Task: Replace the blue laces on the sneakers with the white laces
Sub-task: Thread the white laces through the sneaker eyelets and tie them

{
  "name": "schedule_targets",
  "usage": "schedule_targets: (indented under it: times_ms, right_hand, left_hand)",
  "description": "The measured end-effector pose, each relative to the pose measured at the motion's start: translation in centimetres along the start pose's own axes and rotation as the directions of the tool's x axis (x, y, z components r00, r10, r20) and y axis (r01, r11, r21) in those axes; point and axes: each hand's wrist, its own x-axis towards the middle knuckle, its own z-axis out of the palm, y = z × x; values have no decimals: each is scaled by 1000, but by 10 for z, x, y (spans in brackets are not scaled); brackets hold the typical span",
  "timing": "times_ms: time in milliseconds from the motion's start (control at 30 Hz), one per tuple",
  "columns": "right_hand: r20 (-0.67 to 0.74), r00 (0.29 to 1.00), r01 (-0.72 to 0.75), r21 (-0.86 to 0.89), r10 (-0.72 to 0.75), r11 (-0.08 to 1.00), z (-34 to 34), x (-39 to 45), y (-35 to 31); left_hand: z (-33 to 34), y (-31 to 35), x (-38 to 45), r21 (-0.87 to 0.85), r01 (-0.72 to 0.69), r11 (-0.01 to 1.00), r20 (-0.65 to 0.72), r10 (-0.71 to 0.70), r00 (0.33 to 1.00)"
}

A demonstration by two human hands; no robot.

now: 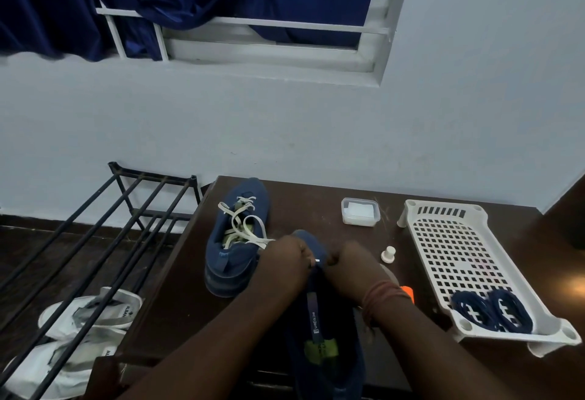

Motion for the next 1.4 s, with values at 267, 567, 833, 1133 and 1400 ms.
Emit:
schedule_targets:
  times_ms: [267,567,833,1133,1400]
  right_hand:
    - [402,905,336,-482,-137,809,-23,9,15]
    - [428,840,534,-539,-334,652,-13,18,28]
    - [395,901,367,-476,-178,799,-23,11,16]
    - [402,896,355,-391,-190,849,-15,11,19]
    - [266,962,-106,158,61,982,-6,9,19]
  left_hand:
    - [9,19,-19,168,8,986,-354,53,934]
    - [28,15,-21,108,50,993,-315,-14,949]
    - [28,19,-22,138,97,986,-306,-51,951]
    - [26,21,-23,160,33,987,-231,5,973]
    - [26,21,-22,41,-70,997,-229,77,970]
